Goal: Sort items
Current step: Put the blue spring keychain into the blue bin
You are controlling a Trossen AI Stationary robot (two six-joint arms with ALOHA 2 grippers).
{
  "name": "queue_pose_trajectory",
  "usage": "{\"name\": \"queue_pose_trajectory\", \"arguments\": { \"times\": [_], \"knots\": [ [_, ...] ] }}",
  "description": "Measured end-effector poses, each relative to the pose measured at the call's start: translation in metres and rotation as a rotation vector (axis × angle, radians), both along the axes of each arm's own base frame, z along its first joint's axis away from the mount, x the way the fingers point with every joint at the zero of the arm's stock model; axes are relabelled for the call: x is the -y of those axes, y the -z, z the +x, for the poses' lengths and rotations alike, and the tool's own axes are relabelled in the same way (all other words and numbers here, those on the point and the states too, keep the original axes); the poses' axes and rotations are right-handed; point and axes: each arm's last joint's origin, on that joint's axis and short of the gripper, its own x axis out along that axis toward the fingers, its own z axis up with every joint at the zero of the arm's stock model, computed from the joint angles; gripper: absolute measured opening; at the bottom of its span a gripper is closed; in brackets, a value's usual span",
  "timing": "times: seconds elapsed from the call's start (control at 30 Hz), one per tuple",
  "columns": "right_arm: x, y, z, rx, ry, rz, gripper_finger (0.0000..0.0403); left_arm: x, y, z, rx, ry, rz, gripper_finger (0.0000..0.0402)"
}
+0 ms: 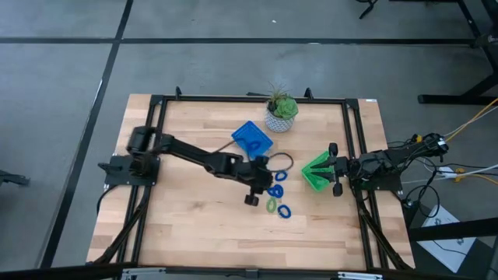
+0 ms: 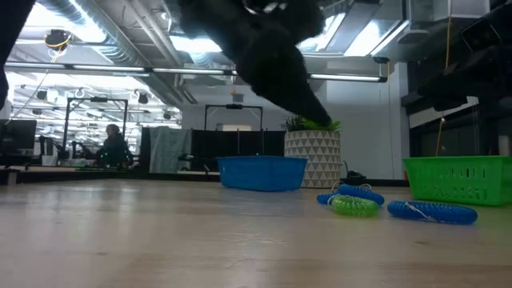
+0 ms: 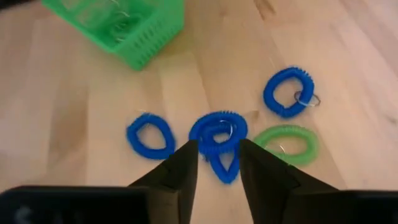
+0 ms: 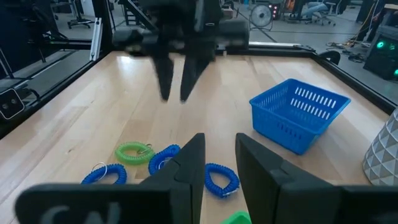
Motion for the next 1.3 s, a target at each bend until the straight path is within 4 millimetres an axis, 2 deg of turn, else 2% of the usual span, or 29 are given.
{"name": "queue_pose_trajectory", "arguments": {
  "times": [0.17,0.37,0.67,0.9,1.03,1.3],
  "knots": [
    [0.0,0.0,0.0,0.0,0.0,0.0,0.009,0.009,0.012,0.019,-0.067,0.038,0.035,0.0133],
    [0.0,0.0,0.0,0.0,-0.006,0.001,0.009,0.015,0.025,0.035,-0.06,0.075,0.061,0.0131],
    [0.0,0.0,0.0,0.0,-0.007,0.001,0.009,0.015,0.059,0.04,-0.131,0.112,0.064,0.0127],
    [0.0,0.0,0.0,0.0,-0.007,0.001,0.009,0.013,0.064,0.043,-0.115,0.142,0.102,0.0123],
    [0.0,0.0,0.0,0.0,-0.008,0.002,0.009,0.01,0.065,0.044,-0.119,0.144,0.092,0.0101],
    [0.0,0.0,0.0,0.0,-0.007,0.002,0.009,0.005,0.065,0.045,-0.119,0.12,0.025,0.0014]
  ]
}}
